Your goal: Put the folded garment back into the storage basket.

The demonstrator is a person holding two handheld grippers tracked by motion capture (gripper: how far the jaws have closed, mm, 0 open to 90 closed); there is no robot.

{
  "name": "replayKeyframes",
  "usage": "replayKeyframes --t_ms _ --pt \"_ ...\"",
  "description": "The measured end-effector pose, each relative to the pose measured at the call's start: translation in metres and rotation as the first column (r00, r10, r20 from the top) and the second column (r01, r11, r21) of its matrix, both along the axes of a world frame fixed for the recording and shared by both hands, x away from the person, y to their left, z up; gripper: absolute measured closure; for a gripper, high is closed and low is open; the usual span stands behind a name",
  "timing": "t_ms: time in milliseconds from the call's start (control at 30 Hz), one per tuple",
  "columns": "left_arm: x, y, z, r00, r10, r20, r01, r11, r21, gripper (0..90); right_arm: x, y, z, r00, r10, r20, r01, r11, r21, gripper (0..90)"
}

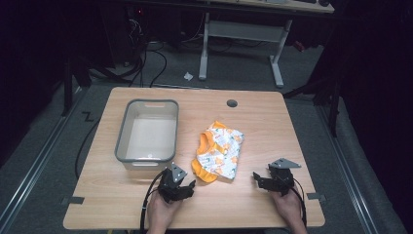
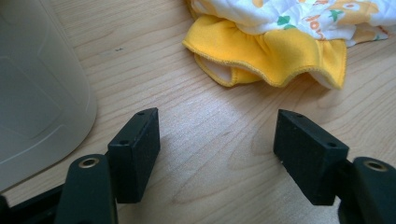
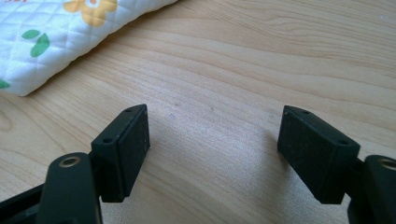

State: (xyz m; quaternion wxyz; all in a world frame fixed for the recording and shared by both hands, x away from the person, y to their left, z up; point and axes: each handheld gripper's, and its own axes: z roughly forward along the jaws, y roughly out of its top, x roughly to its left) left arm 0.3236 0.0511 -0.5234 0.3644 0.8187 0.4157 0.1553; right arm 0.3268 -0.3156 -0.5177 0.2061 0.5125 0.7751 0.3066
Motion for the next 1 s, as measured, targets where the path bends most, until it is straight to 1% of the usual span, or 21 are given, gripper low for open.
replayKeyframes --t_ms 300,467,533,567,700,833,1000 --pt "0.000 -0.002 0.000 1.0000 0.007 -0.002 -0.007 1.0000 0.003 30.5 0.000 0.000 0.000 1.0000 0.000 0.000 0.000 1.000 0.000 25.3" --pt "-0.001 -0.003 0.000 1.0000 0.005 0.001 -0.005 1.0000 0.003 31.8 0.000 0.000 0.000 1.0000 0.000 0.000 0.000 1.000 0.000 25.4" --pt "-0.001 -0.002 0.001 1.0000 0.002 -0.004 -0.002 1.0000 -0.004 32.4 0.000 0.000 0.000 1.0000 0.000 0.000 0.000 1.000 0.000 25.4" --pt "-0.001 -0.001 0.002 0.9999 -0.001 -0.013 0.001 0.9998 -0.017 32.9 0.000 0.000 0.000 1.0000 0.000 0.000 0.000 1.000 0.000 25.4" --pt "-0.002 -0.001 0.004 0.9999 -0.006 -0.013 0.005 0.9998 -0.019 32.9 0.000 0.000 0.000 1.0000 0.000 0.000 0.000 1.000 0.000 25.4" --pt "-0.001 -0.002 0.010 0.9994 -0.025 -0.025 0.024 0.9989 -0.039 32.7 0.000 0.000 0.000 1.0000 0.000 0.000 0.000 1.000 0.000 25.4" --pt "0.000 -0.004 0.014 0.9987 -0.039 -0.033 0.038 0.9983 -0.044 32.6 0.000 0.000 0.000 1.0000 0.001 0.000 -0.001 1.000 0.000 25.4"
